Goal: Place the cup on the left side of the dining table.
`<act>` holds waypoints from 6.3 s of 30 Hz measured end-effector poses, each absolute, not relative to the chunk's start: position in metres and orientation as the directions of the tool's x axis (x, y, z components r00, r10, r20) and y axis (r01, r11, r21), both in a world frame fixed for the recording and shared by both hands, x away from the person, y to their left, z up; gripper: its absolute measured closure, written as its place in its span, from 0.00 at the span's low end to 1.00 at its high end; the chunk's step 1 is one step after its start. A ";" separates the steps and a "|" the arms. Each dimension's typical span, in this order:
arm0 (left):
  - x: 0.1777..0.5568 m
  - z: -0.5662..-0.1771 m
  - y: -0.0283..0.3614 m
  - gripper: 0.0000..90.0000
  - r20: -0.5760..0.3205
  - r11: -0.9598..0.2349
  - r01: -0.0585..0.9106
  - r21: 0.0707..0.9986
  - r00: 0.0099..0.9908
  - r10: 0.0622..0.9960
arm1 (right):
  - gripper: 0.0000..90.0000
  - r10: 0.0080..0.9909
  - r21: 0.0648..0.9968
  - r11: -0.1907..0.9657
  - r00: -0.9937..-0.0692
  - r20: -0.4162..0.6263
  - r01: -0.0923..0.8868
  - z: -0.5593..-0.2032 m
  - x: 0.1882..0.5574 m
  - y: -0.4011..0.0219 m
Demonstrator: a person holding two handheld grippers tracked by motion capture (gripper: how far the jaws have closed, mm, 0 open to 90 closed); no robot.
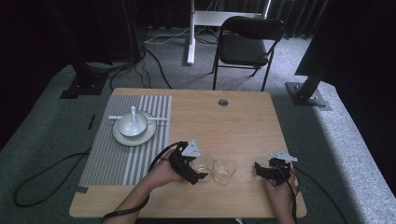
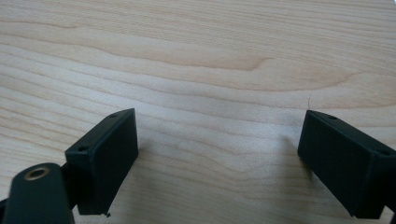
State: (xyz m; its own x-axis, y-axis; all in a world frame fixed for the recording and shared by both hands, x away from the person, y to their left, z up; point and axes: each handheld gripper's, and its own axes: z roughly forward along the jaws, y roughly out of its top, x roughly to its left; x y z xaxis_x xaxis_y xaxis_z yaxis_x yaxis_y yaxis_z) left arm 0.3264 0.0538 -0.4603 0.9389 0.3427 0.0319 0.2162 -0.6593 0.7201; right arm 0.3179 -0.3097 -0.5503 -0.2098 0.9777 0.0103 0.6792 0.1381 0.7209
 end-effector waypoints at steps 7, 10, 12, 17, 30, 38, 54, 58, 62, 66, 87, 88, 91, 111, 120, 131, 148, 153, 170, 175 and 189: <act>0.328 -0.457 0.041 0.02 0.018 -0.667 0.202 0.718 0.952 0.307 | 0.13 0.978 0.721 0.138 -0.210 0.010 0.679 -0.550 0.318 -0.310; 0.328 -0.456 0.035 0.02 0.025 -0.675 0.194 0.712 0.954 0.300 | 0.13 0.978 0.721 0.138 -0.210 0.010 0.679 -0.550 0.318 -0.310; 0.329 -0.456 0.032 0.02 0.020 -0.674 0.190 0.714 0.956 0.291 | 0.13 0.978 0.721 0.138 -0.210 0.011 0.679 -0.550 0.318 -0.310; 0.329 -0.455 0.024 0.02 0.022 -0.678 0.181 0.713 0.960 0.279 | 0.13 0.978 0.721 0.138 -0.210 0.011 0.679 -0.550 0.318 -0.310; 0.328 -0.460 -0.007 0.02 0.037 -0.720 0.133 0.681 0.976 0.214 | 0.13 0.978 0.721 0.138 -0.210 0.011 0.679 -0.550 0.318 -0.310; 0.329 -0.464 -0.024 0.02 0.047 -0.750 0.127 0.649 0.977 0.206 | 0.13 0.978 0.721 0.138 -0.210 0.011 0.679 -0.550 0.318 -0.310; 0.331 -0.471 -0.046 0.05 0.059 -0.804 0.154 0.574 0.972 0.228 | 0.13 0.978 0.721 0.138 -0.210 0.011 0.679 -0.550 0.318 -0.310; 0.331 -0.472 -0.047 0.08 0.068 -0.815 0.152 0.559 0.971 0.228 | 0.13 0.978 0.721 0.138 -0.210 0.011 0.679 -0.550 0.318 -0.310; 0.332 -0.471 -0.050 0.14 0.067 -0.821 0.156 0.549 0.971 0.229 | 0.13 0.978 0.721 0.138 -0.210 0.011 0.679 -0.550 0.318 -0.310; 0.333 -0.473 -0.051 0.18 0.079 -0.837 0.158 0.524 0.969 0.232 | 0.13 0.978 0.721 0.138 -0.210 0.011 0.679 -0.550 0.318 -0.310; 0.332 -0.473 -0.054 0.21 0.061 -0.841 0.188 0.508 0.966 0.253 | 0.13 0.978 0.721 0.138 -0.210 0.010 0.679 -0.550 0.318 -0.310; 0.332 -0.473 -0.054 0.21 0.057 -0.842 0.186 0.506 0.967 0.248 | 0.13 0.978 0.721 0.138 -0.210 0.010 0.679 -0.550 0.318 -0.310; 0.332 -0.473 -0.054 0.21 0.060 -0.840 0.183 0.510 0.967 0.247 | 0.13 0.978 0.721 0.138 -0.210 0.010 0.679 -0.550 0.318 -0.310; 0.338 -0.452 -0.054 0.21 0.066 -0.817 0.184 0.546 0.963 0.261 | 0.13 0.978 0.722 0.136 -0.209 0.012 0.679 -0.550 0.318 -0.310; 0.351 -0.437 -0.051 0.21 0.091 -0.793 0.199 0.575 0.948 0.304 | 0.13 0.978 0.722 0.136 -0.208 0.012 0.679 -0.550 0.318 -0.310; 0.370 -0.422 -0.047 0.21 0.105 -0.759 0.242 0.604 0.920 0.377 | 0.13 0.978 0.722 0.138 -0.210 0.010 0.678 -0.550 0.318 -0.310; 0.393 -0.418 -0.019 0.21 0.137 -0.733 0.310 0.606 0.867 0.479 | 0.13 0.978 0.722 0.138 -0.210 0.010 0.678 -0.550 0.318 -0.310; 0.397 -0.419 -0.004 0.21 0.140 -0.727 0.336 0.599 0.850 0.508 | 0.13 0.978 0.721 0.138 -0.209 0.010 0.679 -0.550 0.318 -0.310; 0.401 -0.414 0.055 0.21 0.133 -0.669 0.419 0.613 0.781 0.611 | 0.13 0.978 0.721 0.137 -0.209 0.011 0.679 -0.550 0.318 -0.310; 0.399 -0.417 0.075 0.21 0.127 -0.654 0.449 0.609 0.758 0.639 | 0.13 0.978 0.721 0.137 -0.209 0.011 0.679 -0.550 0.318 -0.310; 0.388 -0.419 0.123 0.21 0.143 -0.632 0.494 0.597 0.710 0.690 | 0.13 0.978 0.721 0.138 -0.209 0.010 0.680 -0.550 0.318 -0.310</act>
